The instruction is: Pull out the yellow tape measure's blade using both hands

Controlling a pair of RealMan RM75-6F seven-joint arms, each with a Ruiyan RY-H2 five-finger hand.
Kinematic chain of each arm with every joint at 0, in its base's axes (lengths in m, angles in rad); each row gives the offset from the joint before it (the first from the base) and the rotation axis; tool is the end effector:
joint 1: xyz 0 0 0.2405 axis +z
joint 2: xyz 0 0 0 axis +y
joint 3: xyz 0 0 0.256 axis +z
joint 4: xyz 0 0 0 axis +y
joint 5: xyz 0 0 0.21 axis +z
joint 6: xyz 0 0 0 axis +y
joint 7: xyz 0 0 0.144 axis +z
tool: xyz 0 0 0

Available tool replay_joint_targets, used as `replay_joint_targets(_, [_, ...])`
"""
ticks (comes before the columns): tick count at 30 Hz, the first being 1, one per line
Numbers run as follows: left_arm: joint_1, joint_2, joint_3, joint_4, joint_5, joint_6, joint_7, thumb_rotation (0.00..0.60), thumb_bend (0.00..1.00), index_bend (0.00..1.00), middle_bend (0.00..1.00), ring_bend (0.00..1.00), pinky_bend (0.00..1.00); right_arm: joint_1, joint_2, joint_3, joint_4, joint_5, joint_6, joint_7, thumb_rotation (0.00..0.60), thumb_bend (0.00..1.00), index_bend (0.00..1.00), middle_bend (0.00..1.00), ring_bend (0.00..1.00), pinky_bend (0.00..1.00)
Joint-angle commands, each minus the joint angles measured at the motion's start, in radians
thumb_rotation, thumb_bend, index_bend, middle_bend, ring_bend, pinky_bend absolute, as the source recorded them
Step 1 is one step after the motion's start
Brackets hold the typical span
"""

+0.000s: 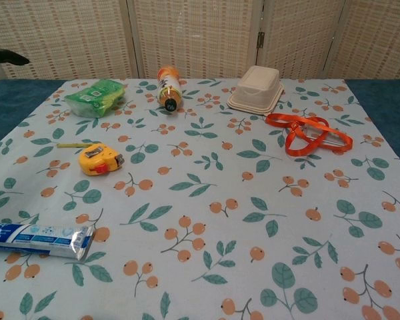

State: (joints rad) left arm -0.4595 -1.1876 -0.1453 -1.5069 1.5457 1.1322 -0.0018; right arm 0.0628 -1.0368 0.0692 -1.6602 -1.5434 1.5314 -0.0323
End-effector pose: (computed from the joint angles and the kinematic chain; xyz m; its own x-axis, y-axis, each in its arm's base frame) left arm -0.2387 0.3057 0.1133 0.4864 0.0819 0.8699 0.8254 -0.3698 -0.4267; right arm -0.3008 -0.1776 0.1868 0.4552 0.0575 0.8885 -0.8886 -0.0337 0.4574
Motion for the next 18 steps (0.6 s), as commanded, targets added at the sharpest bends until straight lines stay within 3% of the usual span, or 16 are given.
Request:
replay_joint_targets(1, [-0.069,-0.027,-0.008,0.042,-0.003,-0.083,-0.008,0.6,0.24,0.11,0.09,0.07,0.0,-0.002,0.002,-0.001,0.0,-0.001,0.003,0.002,0.6,0.19,0.0,0.09,0.1,0.0])
replay_joint_targets(11, [-0.215,-0.133,0.006,0.212,-0.054,-0.29,-0.03,0.6,0.25,0.14,0.09,0.07,0.0,-0.013,0.003,-0.004,0.003,0.0,0.013,0.007,0.6,0.19,0.0,0.09,0.1,0.0])
replay_joint_targets(18, [-0.287,-0.202,0.045,0.321,-0.007,-0.345,-0.084,0.6,0.25,0.17,0.09,0.07,0.0,-0.013,0.005,-0.006,-0.008,0.002,0.009,-0.009,0.6,0.19,0.0,0.09,0.1,0.0])
